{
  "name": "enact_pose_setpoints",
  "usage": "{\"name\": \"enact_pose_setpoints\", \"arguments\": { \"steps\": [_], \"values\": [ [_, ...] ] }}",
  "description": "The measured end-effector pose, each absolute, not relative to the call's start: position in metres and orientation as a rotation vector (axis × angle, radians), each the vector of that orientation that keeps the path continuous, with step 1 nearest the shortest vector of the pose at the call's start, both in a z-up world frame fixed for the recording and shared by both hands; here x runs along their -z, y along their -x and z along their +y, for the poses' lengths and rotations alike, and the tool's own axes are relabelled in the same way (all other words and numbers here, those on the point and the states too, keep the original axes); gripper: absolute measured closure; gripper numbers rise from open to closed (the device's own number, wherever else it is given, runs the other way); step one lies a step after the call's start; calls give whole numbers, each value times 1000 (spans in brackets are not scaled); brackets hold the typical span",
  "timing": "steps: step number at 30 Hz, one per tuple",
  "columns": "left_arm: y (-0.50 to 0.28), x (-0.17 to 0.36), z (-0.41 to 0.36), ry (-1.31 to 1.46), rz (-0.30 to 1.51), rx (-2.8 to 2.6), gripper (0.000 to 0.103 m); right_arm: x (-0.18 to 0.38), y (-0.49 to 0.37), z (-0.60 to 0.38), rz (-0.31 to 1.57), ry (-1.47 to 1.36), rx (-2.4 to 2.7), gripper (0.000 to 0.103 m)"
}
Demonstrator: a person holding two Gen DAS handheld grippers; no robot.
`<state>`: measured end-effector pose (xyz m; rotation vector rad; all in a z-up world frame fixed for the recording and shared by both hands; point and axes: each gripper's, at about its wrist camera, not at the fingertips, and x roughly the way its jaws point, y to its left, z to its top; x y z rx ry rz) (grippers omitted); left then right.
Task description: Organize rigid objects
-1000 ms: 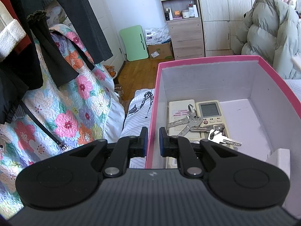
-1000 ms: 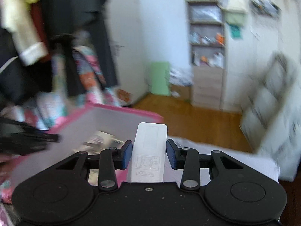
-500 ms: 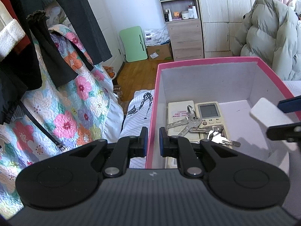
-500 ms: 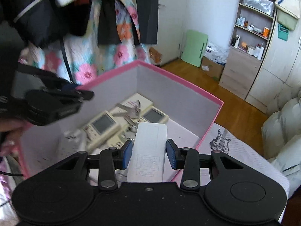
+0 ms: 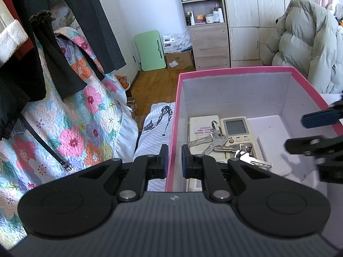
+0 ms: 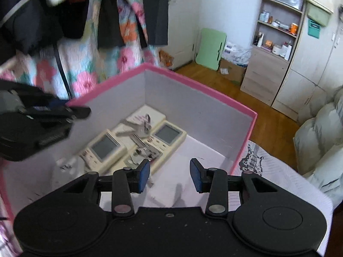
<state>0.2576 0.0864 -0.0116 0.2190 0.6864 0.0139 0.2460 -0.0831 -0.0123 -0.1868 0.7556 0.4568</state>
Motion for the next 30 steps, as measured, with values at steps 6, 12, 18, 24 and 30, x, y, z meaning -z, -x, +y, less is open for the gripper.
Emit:
{"name": "enact_pose_setpoints", "arguments": {
  "steps": [6, 12, 18, 24, 30],
  "values": [
    [-257, 11, 87, -224, 686, -24, 92, -9, -205, -111, 652, 78, -436, 57],
    [-256, 9, 92, -168, 657, -17, 92, -18, -171, -128, 616, 23, -448, 57],
    [-262, 11, 91, -172, 682, -16, 92, -24, -151, -129, 575, 34, -452, 57],
    [-255, 7, 85, -194, 690, -19, 92, -34, -132, -144, 511, -9, -428, 56],
    [-221, -25, 86, -126, 632, 20, 92, -45, -115, -158, 468, -39, -385, 55]
  ]
}}
